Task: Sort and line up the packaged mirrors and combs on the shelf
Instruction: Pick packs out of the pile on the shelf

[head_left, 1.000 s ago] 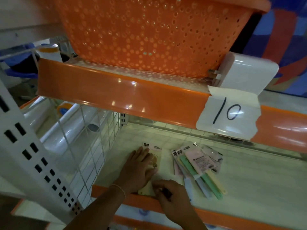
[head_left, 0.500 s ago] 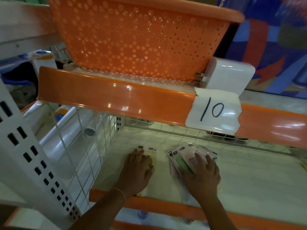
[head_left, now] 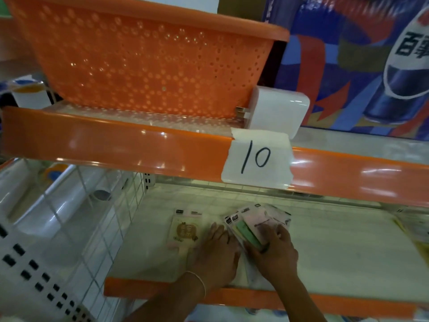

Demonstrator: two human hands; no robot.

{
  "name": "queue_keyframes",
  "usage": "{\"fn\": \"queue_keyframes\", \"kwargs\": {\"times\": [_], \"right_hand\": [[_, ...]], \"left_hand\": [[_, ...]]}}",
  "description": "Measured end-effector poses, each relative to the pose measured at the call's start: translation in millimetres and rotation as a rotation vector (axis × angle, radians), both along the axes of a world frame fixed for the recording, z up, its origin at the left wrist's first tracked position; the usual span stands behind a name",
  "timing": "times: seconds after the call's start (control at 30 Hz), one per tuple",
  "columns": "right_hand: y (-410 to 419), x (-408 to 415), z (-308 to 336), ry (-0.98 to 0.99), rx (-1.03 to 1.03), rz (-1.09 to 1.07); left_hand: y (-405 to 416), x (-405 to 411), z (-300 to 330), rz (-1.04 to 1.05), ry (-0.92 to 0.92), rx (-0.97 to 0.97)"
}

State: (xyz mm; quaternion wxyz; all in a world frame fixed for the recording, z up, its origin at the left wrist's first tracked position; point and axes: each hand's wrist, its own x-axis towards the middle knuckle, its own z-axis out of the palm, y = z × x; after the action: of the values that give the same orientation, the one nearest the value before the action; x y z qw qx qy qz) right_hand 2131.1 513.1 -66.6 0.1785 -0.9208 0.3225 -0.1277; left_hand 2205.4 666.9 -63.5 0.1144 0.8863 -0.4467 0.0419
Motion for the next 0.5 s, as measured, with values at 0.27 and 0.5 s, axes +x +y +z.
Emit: {"fn": "queue_keyframes", "kwargs": {"times": [0.27, 0.5], "right_hand": [[-17, -4, -6, -0.035, -0.125, -0.081], [-18, -6, 1, -0.062, -0.092, -0.092]], "left_hand": [[-13, -1, -6, -0.012, 0.030, 0.116], [-7, 4, -5, 0.001, 0.064, 0.090]]}}
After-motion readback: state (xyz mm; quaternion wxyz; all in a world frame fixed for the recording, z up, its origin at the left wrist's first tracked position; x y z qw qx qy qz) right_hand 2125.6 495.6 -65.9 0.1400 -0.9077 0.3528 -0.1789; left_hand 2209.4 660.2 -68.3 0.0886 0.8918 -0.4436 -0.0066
